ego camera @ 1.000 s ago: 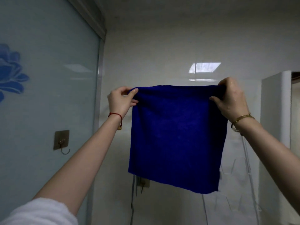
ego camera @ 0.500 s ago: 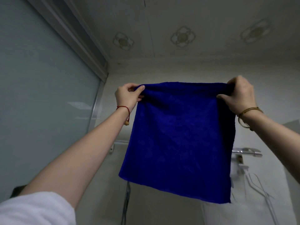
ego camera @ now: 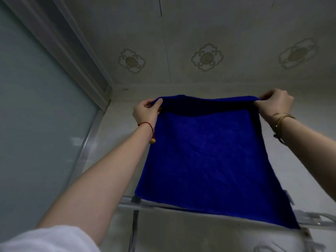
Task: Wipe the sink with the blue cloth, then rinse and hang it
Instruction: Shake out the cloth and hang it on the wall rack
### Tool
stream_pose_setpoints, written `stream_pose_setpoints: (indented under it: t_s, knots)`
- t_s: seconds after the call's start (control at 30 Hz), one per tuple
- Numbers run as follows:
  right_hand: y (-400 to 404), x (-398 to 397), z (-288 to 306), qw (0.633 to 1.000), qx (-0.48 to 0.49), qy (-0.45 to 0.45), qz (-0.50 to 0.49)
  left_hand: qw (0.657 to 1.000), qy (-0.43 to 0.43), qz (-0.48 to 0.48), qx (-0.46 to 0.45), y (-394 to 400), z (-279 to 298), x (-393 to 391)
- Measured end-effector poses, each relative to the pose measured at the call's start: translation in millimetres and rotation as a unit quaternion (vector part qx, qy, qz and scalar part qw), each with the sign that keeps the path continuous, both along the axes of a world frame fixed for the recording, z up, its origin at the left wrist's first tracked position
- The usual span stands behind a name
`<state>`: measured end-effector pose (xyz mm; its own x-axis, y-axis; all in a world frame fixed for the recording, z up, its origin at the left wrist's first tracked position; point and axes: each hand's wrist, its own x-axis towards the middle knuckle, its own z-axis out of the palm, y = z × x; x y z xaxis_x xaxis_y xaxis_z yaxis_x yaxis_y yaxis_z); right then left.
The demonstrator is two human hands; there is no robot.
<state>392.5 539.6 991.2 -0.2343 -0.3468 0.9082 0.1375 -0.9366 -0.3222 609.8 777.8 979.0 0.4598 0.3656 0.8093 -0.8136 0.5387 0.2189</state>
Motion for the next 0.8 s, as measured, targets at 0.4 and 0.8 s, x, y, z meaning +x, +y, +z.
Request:
stream_pose_setpoints:
  t_s: [0.4, 0.8]
  knots:
    - [-37.6, 16.5, -30.1, 0.997, -0.016, 0.074, 0.023, 0.996, 0.008, 0.025, 0.084, -26.1, -28.4, 26.4]
    - [-35.4, -32.6, -117.7, 0.991, -0.041, 0.109, 0.059, 0.99, 0.022, 0.099, 0.094, -13.9, -114.8, -39.2]
